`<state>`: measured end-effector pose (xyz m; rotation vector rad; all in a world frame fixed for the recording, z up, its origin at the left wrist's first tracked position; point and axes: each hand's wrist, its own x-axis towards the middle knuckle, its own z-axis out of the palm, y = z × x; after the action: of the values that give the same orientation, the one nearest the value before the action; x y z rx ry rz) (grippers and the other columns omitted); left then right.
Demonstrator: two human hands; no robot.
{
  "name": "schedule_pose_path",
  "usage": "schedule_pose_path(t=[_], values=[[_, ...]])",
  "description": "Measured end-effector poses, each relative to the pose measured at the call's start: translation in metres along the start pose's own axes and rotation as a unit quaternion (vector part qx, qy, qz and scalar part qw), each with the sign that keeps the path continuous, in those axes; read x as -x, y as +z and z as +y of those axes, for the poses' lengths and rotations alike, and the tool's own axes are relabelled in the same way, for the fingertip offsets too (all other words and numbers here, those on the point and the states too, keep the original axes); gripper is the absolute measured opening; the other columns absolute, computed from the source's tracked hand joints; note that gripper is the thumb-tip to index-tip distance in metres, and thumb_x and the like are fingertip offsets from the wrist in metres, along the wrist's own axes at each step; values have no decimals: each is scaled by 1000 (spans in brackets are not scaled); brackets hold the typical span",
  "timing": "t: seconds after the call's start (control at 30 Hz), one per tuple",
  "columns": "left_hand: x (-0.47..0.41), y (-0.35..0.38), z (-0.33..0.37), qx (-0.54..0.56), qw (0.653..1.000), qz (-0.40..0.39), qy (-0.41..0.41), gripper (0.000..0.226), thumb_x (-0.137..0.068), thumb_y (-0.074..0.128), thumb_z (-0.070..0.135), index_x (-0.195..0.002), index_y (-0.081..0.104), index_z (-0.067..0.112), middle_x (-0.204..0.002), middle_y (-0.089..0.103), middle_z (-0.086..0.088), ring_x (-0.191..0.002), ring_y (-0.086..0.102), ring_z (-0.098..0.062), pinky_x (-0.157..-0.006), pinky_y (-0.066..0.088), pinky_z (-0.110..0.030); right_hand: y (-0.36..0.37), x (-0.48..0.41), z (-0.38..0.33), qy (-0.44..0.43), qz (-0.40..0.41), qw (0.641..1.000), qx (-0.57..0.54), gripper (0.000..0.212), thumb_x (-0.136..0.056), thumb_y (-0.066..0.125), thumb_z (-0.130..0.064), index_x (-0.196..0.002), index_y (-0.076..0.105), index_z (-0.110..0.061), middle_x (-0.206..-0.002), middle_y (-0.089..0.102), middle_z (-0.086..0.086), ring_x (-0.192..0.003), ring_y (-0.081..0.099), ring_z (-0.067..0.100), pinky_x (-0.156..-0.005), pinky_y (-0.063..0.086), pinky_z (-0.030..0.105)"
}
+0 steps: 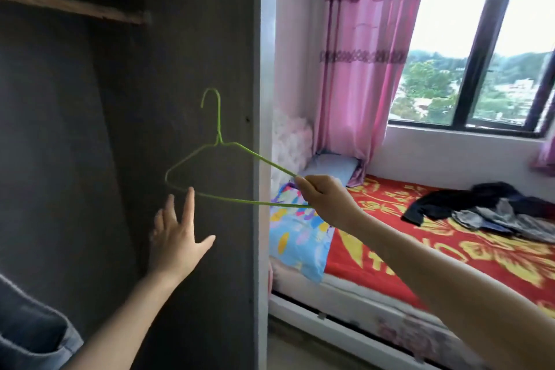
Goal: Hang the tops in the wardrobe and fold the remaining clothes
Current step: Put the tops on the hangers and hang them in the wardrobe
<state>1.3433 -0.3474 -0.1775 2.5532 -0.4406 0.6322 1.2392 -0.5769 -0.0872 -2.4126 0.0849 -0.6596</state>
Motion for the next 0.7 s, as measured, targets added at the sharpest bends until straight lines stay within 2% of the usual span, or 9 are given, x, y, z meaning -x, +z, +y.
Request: schedule_pose_path(t=[0.1, 0.3, 0.4, 0.47, 0.6, 0.7], values=[[16, 19, 20, -6, 999, -31, 24, 114, -65, 84, 36, -150, 11, 20, -150, 20, -25, -135, 22, -44, -99, 33, -59, -32, 38, 36, 8, -6, 1000, -21, 47, -97, 48, -21, -51, 36, -20, -45, 36, -11, -43, 31, 4, -46, 25, 18], [59, 59, 64, -16, 994, -88, 68, 127, -62, 82, 47, -144, -12, 24, -155, 3, -23, -142, 4, -38, -107, 23, -57, -96, 116, 105, 95, -13, 992, -81, 46, -98, 46, -16, -54, 36, -14, -38, 33, -13, -33, 30, 2, -40, 25, 13], [82, 81, 94, -15, 989, -95, 110, 136, -47, 90, 44, -148, 0, 33, -149, 19, -31, -138, 17, -45, -99, 29, -64, -130, 155, 134, 136, -18, 984, -113, 45, -98, 46, -19, -55, 40, -11, -44, 36, -4, -30, 30, 2, -35, 26, 15], [104, 102, 127, 14, 985, -92, 146, 138, -37, 94, 38, -143, 7, 34, -144, 29, -33, -132, 25, -49, -92, 33, -68, -162, 191, 157, 162, -18, 981, -106, 44, -98, 46, -22, -55, 42, -11, -46, 36, -1, -31, 31, 5, -35, 28, 17], [149, 129, 194, 55, 972, -112, 201, 140, -43, 94, 34, -140, -7, 44, -148, 22, -31, -133, 24, -52, -98, 28, -67, -217, 261, 200, 217, 7, 971, -96, 44, -96, 48, -26, -54, 45, -13, -45, 38, -6, -35, 31, 5, -39, 29, 17], [173, 147, 236, 78, 956, -123, 253, 141, -41, 94, 34, -143, -3, 41, -149, 23, -28, -133, 23, -46, -98, 28, -67, -252, 312, 221, 258, 28, 960, -100, 43, -96, 47, -26, -55, 44, -12, -46, 37, -3, -34, 32, 7, -35, 28, 17]])
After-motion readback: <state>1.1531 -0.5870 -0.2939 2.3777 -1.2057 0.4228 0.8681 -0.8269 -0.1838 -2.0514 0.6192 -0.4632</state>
